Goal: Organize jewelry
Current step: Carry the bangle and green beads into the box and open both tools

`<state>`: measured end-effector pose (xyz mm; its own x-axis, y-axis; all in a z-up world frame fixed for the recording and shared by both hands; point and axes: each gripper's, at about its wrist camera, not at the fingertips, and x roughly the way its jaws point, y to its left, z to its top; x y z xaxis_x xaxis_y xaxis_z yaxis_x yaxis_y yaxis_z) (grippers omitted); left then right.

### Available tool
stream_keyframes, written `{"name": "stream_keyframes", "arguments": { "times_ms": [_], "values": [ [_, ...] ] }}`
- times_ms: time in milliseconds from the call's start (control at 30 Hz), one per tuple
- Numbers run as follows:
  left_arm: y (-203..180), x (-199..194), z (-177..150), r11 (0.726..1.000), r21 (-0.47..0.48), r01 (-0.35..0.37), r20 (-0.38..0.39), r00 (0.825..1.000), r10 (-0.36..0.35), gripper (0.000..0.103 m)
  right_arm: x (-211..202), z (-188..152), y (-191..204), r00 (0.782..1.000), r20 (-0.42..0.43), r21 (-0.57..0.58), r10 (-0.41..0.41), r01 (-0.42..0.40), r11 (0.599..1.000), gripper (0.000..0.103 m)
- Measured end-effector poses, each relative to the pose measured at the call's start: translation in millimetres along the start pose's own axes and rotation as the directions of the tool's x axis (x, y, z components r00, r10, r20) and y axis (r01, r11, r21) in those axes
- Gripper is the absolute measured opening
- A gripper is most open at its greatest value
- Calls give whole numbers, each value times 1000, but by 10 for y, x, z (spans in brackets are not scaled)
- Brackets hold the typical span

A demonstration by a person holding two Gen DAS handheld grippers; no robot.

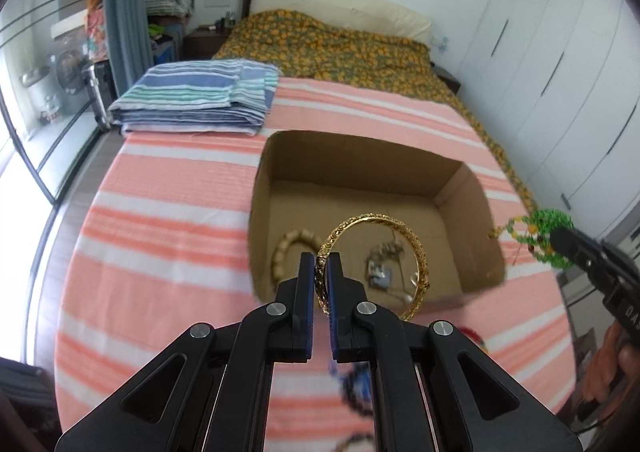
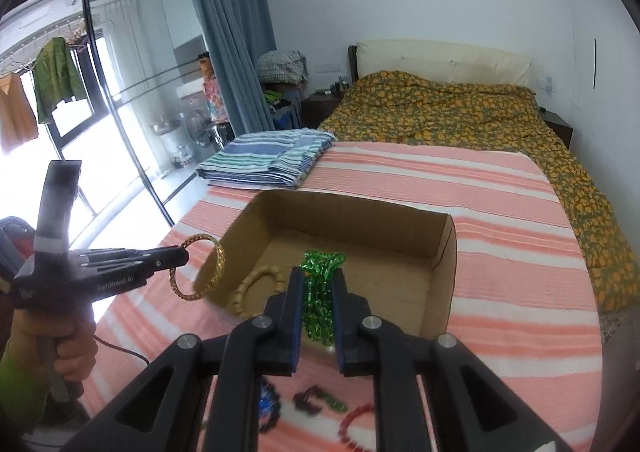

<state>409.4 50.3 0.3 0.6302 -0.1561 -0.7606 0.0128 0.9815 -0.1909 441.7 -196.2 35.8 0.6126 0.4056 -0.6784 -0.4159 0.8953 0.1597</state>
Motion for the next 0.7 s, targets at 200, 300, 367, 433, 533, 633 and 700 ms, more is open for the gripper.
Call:
{"name": "stream_keyframes", "arguments": {
  "times_ms": [200,300,367,433,533,633,700],
  "values": [
    [-160,664,293,999,37,-17,-91,996,20,4,637,191,-250,995,-99,18,-24,26,1000,13],
    [-217,886,377,998,51,-22,-122,992,28,4,849,210,-335,991,-134,41,-20,25,999,13],
    [-247,975,403,998,59,-26,-134,990,34,4,977,198,-370,986,-165,52,-5,14,999,14],
    [-264,1054,430,998,62,-29,-144,989,37,6,1063,181,-385,983,-182,56,-22,33,998,16],
    [-267,1106,438,998,54,-41,-154,987,48,21,1075,158,-414,985,-172,69,-31,43,997,28],
    [-260,1066,443,997,48,-59,-124,990,65,48,1015,181,-408,987,-155,68,-43,54,996,39],
    [-259,1029,429,997,46,-69,-111,991,74,64,933,181,-400,989,-137,63,-57,66,996,52]
  ]
}}
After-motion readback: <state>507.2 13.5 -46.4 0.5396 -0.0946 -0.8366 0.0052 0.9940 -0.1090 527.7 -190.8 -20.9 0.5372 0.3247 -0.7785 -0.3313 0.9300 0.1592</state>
